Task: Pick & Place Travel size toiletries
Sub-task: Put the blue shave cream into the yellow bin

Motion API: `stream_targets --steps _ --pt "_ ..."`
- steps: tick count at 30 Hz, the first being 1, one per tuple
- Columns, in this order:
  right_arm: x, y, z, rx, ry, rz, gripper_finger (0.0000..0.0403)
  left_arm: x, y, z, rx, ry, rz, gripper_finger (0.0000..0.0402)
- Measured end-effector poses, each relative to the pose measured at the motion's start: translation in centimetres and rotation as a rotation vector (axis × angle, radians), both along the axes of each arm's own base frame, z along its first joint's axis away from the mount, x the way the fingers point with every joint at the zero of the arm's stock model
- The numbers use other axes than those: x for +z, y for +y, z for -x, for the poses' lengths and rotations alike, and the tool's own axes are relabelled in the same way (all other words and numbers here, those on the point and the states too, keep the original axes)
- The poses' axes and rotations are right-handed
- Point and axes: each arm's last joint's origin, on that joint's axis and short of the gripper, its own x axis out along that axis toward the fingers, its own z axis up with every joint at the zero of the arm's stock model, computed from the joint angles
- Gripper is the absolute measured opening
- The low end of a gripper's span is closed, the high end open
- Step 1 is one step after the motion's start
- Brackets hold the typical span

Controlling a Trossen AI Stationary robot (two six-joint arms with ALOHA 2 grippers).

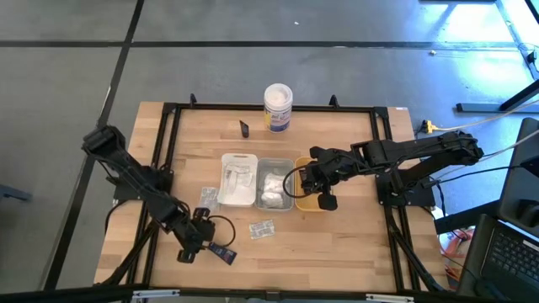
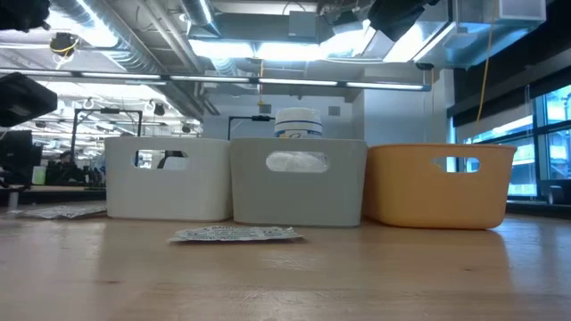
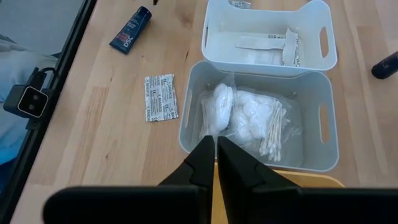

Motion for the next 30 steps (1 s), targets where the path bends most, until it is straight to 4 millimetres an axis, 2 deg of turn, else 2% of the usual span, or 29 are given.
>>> stream_targets --steps 13,30 --pt "0.1 0.0 -0.1 -0.001 -0.013 -0.004 0.0022 -3.8 -1.4 -0.6 -0.061 0.042 -0.115 0.0214" --pt "0.2 0.0 -0.2 -0.003 -0.030 -0.008 0.0022 -3.8 -1.8 -1.3 -0.187 -0.098 -0.192 0.0202"
